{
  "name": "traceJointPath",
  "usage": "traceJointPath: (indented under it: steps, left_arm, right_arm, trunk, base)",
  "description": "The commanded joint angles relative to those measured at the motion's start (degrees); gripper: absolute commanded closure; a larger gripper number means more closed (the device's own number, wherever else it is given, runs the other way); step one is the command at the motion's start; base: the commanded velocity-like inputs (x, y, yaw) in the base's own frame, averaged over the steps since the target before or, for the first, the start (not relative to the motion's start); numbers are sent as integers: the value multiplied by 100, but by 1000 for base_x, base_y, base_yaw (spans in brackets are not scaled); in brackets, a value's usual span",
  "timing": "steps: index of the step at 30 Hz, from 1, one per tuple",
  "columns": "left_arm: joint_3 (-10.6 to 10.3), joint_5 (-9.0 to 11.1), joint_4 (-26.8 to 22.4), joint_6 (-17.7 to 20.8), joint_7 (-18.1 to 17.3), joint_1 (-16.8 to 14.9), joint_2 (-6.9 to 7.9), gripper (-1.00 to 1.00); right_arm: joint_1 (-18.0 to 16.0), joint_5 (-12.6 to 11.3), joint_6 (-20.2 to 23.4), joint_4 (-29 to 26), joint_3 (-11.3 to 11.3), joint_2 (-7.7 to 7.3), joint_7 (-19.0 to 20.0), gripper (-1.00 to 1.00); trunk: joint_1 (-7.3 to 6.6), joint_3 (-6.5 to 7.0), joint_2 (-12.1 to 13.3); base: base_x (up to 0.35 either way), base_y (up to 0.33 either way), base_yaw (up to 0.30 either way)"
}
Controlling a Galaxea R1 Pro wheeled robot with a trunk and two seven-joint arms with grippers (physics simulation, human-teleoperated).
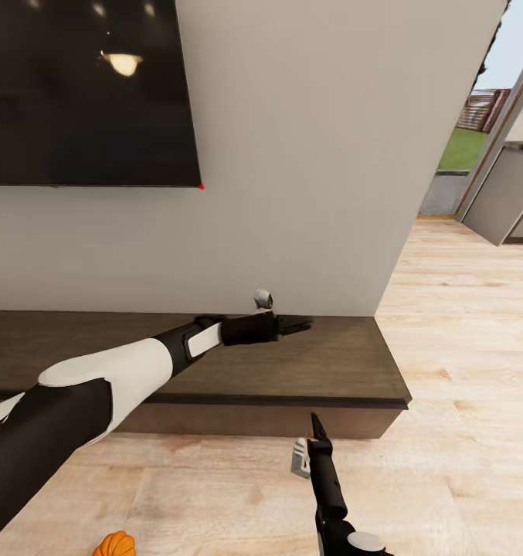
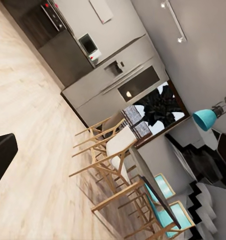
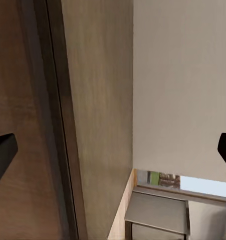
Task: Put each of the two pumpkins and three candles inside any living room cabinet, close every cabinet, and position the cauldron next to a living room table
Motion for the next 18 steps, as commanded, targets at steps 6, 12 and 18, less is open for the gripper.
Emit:
traceJointPath:
  steps: [6,12,18]
  left_arm:
    - [-3,3,-15,-280,-3,16,1,-100]
    - [-4,-4,-46,-349,13,18,-8,-100]
    - [-5,-4,-66,-352,14,18,-13,-100]
  right_arm:
    - [0,0,-55,1,-7,-33,0,-100]
    - [0,-1,-155,11,-9,-35,0,-100]
    - [0,-8,-159,10,-11,-43,0,-100]
  trunk:
    - [66,-54,-120]
    - [198,-162,-361]
    - [329,-269,-602]
  base:
    - [0,0,0]
    - [0,0,0]
    - [0,0,0]
